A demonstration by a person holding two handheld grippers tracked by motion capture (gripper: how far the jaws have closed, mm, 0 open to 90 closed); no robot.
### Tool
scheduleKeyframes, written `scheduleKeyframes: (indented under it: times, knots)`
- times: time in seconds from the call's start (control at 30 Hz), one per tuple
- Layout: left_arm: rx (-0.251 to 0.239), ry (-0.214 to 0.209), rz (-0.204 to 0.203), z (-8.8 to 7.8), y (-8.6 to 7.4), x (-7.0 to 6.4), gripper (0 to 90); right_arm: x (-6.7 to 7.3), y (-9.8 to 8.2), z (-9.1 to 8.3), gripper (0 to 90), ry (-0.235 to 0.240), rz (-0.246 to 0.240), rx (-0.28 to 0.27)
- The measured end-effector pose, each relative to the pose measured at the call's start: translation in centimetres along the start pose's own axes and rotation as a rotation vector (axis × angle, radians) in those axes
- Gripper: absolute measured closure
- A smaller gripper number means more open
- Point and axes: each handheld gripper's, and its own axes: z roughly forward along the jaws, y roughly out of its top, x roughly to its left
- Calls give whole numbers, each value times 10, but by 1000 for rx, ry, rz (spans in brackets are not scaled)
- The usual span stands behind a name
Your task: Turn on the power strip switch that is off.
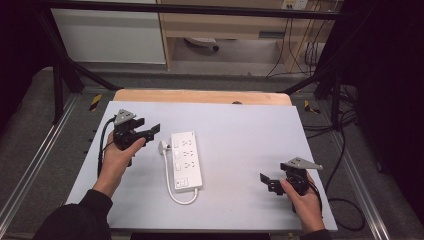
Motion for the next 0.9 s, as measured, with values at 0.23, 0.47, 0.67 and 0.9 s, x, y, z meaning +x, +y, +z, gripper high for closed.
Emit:
scheduleKeyframes:
  times: [0.23,0.47,0.67,0.9]
  knots:
    - [16,-8,1,6,-2,-1,388,0,0,0,43,0,1,-1]
    - [20,-26,7,14,-4,-3,441,0,0,0,42,0,-1,-1]
    - [21,-35,9,21,-4,-7,478,-1,0,0,42,2,0,-5]
    - [29,-35,11,27,-6,-8,508,-1,0,-1,43,3,7,-4]
